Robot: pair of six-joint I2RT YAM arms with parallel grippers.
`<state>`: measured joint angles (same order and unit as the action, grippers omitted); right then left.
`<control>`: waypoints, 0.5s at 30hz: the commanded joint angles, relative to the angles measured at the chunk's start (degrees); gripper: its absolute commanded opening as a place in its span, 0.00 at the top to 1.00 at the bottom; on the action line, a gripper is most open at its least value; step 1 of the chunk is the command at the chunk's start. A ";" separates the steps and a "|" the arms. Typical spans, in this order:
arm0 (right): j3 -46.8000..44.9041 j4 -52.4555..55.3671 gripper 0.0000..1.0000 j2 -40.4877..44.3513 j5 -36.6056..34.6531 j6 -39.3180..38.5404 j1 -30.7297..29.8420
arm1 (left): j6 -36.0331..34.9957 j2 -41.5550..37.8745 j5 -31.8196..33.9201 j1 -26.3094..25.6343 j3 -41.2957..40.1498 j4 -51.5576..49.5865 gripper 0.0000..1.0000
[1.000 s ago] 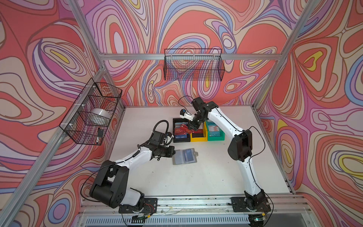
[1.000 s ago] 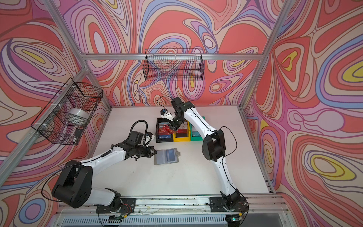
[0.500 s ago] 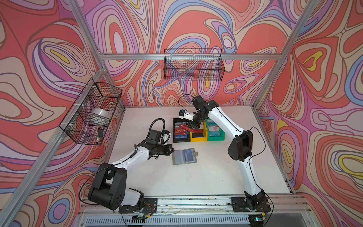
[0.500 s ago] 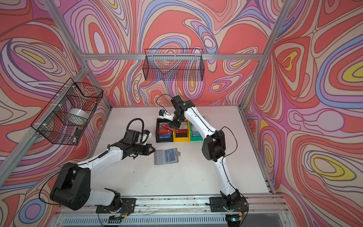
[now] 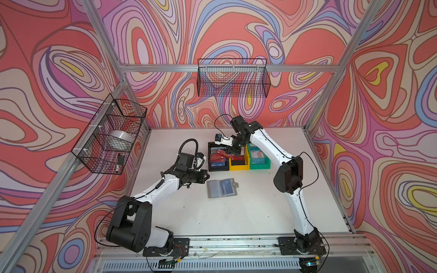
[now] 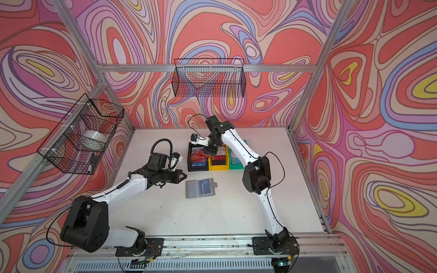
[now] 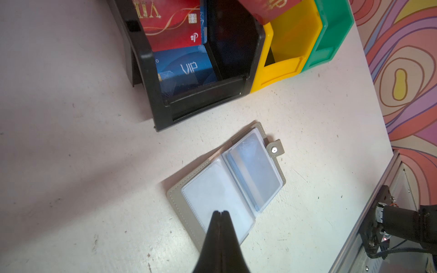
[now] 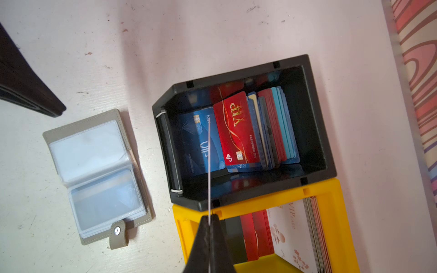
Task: Take the credit cards out of the card holder
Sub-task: Place the credit card in the storage box.
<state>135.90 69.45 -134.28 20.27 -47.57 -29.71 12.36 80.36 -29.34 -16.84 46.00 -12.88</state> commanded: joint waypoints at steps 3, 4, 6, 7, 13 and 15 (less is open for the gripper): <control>-1.85 -0.79 1.00 1.40 1.69 -1.28 -0.43 | -2.29 0.83 0.37 2.40 3.42 0.67 1.00; -1.86 -0.81 1.00 1.51 1.91 -1.29 -0.43 | -2.55 1.09 0.05 2.58 3.92 1.38 1.00; -2.18 -0.80 1.00 2.12 2.63 -1.36 -0.43 | -3.53 1.73 -1.39 2.86 4.72 2.95 1.00; -2.42 -0.77 1.00 2.43 2.90 -1.46 -0.43 | -4.20 2.11 -2.04 2.88 5.12 3.40 1.00; -5.06 -1.96 1.00 5.44 7.68 -1.13 -0.34 | -4.20 4.49 -7.58 4.46 6.23 8.53 1.00; -5.24 -2.03 1.00 6.16 9.88 -0.08 -0.24 | -1.99 4.81 -11.03 5.39 4.97 12.81 1.00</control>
<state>131.37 68.07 -131.48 25.50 -48.47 -29.71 9.28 84.20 -34.85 -12.67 51.68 -6.50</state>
